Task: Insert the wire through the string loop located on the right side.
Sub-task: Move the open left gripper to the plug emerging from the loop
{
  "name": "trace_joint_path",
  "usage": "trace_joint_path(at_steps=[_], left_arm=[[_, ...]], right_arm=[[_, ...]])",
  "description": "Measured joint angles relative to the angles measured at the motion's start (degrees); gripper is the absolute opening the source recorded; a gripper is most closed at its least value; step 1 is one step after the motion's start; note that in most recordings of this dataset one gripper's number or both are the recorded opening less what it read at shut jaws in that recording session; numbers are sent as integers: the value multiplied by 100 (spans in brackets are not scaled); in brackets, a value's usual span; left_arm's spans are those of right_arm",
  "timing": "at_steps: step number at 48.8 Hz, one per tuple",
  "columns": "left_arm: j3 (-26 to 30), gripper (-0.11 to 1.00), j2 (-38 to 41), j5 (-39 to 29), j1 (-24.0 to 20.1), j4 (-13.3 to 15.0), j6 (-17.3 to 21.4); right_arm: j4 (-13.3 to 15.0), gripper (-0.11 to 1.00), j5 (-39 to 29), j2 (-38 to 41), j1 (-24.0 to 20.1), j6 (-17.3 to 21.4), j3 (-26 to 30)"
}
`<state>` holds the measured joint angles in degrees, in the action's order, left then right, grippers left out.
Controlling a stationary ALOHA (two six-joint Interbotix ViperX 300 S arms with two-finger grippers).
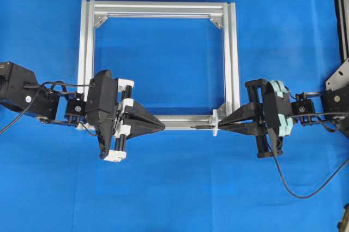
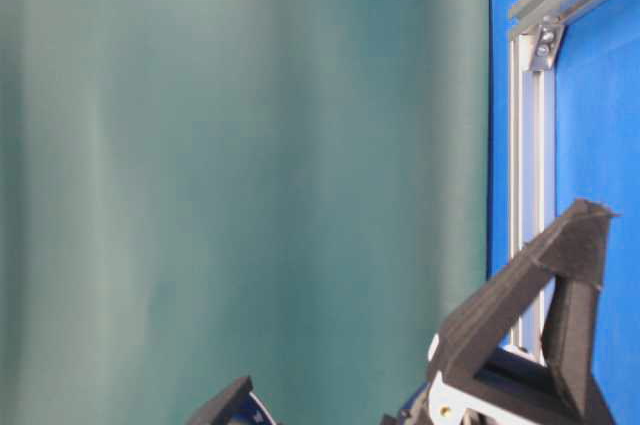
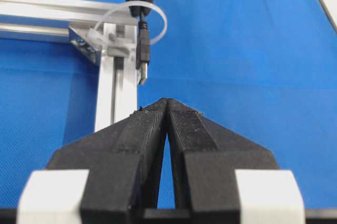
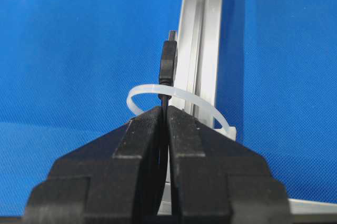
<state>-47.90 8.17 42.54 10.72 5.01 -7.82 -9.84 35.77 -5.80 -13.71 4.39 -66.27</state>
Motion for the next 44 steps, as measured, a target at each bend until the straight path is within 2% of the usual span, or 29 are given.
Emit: trace_joint_path(at_steps=[8,18,25,44], left_arm=[[396,0,132,-176,-9,0,-9],[1301,0,501,-870,0,0,26],[1731,0,668,-1081,-9,-9,62],[1872,1,756,-1292,-88,-9,123]], right_arm=[[9,-3,0,0,0,0,0],[9,-3,9,0,0,0,0],[0,-3,0,0,0,0,0],[9,-3,0,0,9,9,0]])
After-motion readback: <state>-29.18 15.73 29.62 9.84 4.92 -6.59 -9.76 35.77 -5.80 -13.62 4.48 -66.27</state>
